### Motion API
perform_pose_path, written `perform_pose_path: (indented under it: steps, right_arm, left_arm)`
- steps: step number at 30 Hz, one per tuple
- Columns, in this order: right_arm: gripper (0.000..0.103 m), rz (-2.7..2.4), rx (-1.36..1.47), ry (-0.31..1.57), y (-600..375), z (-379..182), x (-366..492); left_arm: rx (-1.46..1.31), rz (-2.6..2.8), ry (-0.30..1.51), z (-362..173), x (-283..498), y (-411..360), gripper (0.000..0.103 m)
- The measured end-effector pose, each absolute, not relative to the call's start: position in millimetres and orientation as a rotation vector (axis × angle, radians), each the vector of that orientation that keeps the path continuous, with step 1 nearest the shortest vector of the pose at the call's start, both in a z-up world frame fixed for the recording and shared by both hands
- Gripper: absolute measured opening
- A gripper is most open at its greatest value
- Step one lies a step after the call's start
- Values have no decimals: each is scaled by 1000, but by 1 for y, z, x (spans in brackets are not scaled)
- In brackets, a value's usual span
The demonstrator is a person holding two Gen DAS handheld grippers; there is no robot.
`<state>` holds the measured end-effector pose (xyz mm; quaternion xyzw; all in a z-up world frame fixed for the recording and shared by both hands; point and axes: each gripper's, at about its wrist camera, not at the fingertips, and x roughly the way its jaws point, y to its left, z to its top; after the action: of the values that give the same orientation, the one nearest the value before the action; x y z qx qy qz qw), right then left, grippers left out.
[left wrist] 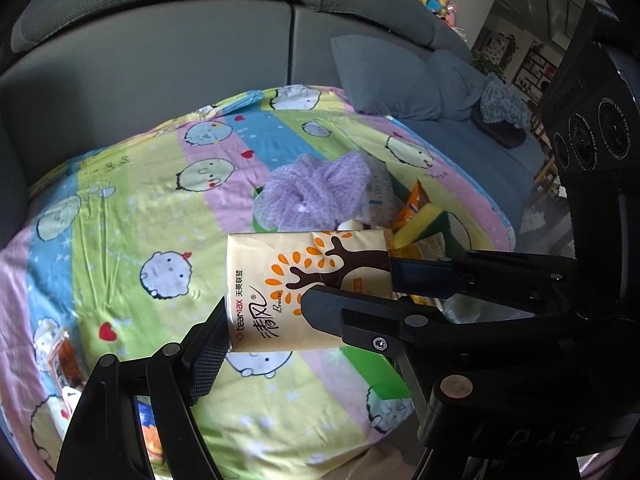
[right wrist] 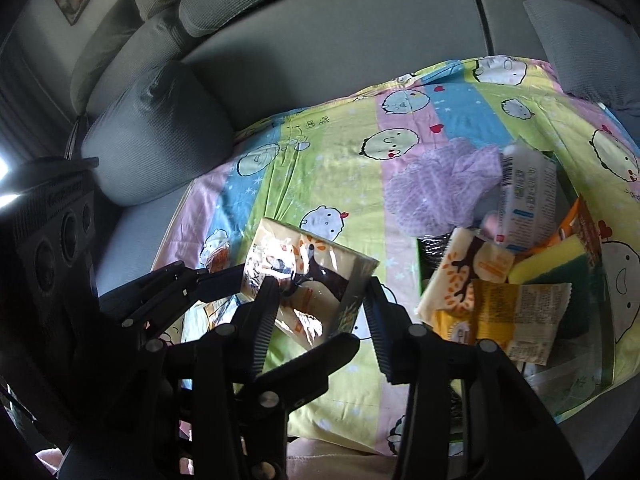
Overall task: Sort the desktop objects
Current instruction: 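Lower the tissue pack into the green box with the right tool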
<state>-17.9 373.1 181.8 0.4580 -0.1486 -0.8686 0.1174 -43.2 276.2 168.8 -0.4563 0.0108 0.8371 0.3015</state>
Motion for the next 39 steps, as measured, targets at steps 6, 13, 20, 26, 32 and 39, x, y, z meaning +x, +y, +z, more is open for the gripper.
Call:
perform_pose_path:
  steps: [6,13,20,26,32,39]
  right_arm:
    - [44,-2575,1334,-441,389,185,-15]
    - [44,-2614,1318,-480,415,191,-12]
    - [44,-2650,1315,-498,435,198,-9]
    - [44,-2674,1309,-512,449,201,-9]
    - [44,-2684,1317,-525,464,201,-12]
    - [44,-2696,1336,-561,484,197,-18]
  left_arm:
    - [-1205,2198,39,171,-47,296,80]
    - [-1181,2173,64,177,-50,321,80]
    - [-1169,2141,71,180,-54,341,80]
    - [-1161,2118,71,182,-58,355,80]
    - [-1167,2093,68,180,-65,370,80]
    - [-1178,2060,76,177,-74,389,80]
